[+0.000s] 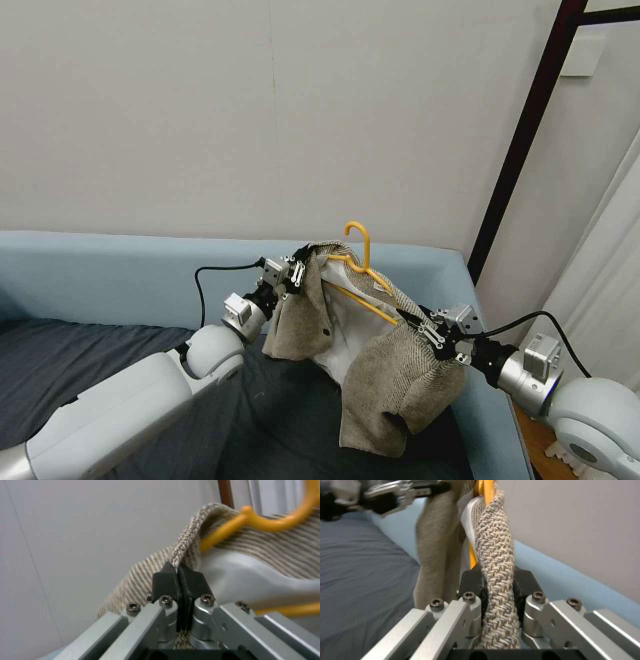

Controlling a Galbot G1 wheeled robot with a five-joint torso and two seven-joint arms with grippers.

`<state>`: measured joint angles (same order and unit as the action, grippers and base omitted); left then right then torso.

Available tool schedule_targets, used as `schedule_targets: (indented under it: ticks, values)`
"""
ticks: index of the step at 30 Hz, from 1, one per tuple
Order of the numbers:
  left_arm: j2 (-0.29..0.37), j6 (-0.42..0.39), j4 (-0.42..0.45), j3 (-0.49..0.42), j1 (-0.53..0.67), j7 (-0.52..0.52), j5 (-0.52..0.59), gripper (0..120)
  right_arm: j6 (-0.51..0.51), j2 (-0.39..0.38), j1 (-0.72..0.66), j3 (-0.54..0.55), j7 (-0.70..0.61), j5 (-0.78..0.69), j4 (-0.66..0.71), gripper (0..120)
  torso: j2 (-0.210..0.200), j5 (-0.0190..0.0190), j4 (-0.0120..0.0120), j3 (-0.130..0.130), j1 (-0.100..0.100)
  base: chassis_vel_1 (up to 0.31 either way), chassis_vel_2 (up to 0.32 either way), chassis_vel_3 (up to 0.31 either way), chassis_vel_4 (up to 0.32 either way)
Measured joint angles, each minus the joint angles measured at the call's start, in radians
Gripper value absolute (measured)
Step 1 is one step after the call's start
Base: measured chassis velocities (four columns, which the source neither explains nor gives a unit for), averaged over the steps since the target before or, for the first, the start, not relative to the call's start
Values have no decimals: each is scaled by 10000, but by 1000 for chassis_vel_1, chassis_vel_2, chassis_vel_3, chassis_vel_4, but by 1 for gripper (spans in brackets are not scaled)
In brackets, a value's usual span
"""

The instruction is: Pick up the clothes from the sofa and hang them on the clothes hanger.

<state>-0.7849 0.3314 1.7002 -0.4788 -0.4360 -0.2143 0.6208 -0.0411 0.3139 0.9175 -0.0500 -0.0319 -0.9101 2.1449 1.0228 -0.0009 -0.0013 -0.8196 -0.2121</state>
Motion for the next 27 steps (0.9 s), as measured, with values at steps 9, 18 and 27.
schedule_targets:
  ticks: [9,18,27]
  values:
    - [43,119,497,509,-1358,109,-424,0,-508,-81,-216,2,-444,-987,-64,10,0,1,1,0,0,0,0,0,0]
    - [-308,82,383,561,-1462,-156,-497,0,-569,-189,-179,-76,-607,-1083,227,10,0,2,-1,0,0,0,0,0,0]
    - [-353,-554,1318,1216,-2526,-1077,-487,12,-587,-71,-227,-222,-817,-1261,227,10,-1,1,1,0,0,0,0,0,0]
